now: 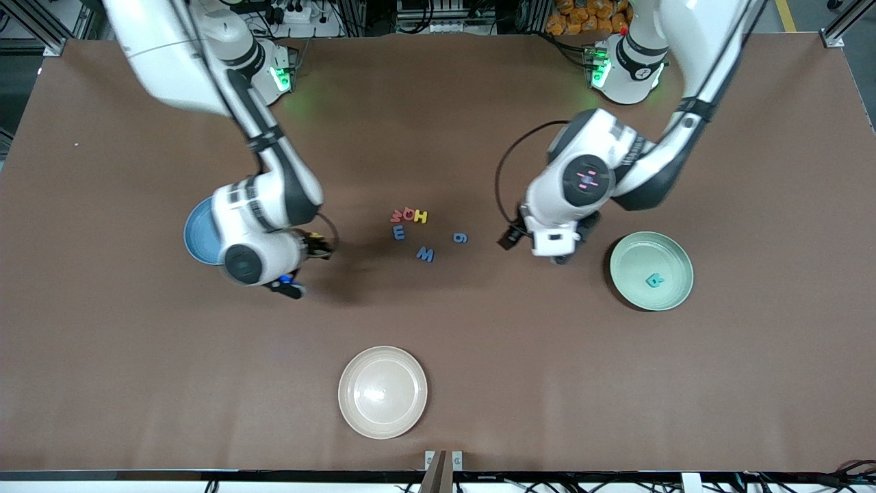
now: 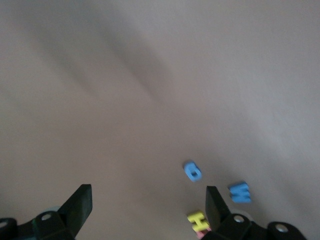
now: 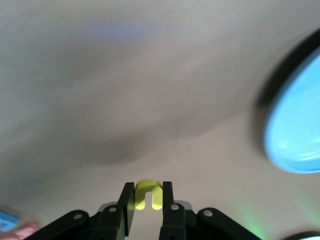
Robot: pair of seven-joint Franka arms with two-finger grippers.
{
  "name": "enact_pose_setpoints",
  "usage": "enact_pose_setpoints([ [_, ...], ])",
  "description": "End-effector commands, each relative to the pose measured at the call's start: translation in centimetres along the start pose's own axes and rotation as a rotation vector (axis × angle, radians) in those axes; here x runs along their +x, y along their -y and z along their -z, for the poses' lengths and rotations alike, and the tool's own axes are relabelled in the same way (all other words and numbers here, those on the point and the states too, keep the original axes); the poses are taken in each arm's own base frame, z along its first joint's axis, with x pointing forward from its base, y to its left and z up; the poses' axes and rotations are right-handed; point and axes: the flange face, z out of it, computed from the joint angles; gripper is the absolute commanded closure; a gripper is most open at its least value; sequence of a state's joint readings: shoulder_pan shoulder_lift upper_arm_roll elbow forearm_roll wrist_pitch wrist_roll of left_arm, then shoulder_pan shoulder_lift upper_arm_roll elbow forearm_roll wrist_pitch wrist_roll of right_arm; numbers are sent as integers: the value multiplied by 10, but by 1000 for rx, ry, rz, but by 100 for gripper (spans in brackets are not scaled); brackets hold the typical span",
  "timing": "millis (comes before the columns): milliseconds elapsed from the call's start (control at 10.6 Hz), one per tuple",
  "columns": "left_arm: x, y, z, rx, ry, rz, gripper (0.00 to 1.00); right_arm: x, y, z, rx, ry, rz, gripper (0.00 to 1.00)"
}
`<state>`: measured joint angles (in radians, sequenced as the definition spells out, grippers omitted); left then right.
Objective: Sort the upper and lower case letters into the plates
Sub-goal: 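Carry the yellow u to the blue plate while the left gripper returns to letters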
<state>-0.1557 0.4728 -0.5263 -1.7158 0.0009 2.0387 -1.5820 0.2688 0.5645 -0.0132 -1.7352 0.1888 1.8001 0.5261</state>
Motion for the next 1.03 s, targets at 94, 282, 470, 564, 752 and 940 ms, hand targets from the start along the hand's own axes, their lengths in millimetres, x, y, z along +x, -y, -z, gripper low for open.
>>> enact_pose_setpoints([
  [94, -47, -28, -45, -63, 51, 150, 0, 26, -75, 9, -145, 18, 100, 86],
  [282, -67, -35, -75, -82, 71, 196, 0, 46, -113, 3, -176, 39, 149, 86],
  [470, -88, -38, -105, -101, 38, 260, 0, 59, -133, -9, -192, 55, 152, 86],
  [564, -98, -44, -117, -109, 19, 299, 0, 65, -145, -12, -201, 57, 147, 86],
  [752, -127, -51, -142, -109, -15, 332, 0, 71, -153, -20, -193, 77, 173, 77],
  [940, -132, -54, -150, -124, -14, 378, 0, 73, -153, -20, -183, 73, 181, 31],
])
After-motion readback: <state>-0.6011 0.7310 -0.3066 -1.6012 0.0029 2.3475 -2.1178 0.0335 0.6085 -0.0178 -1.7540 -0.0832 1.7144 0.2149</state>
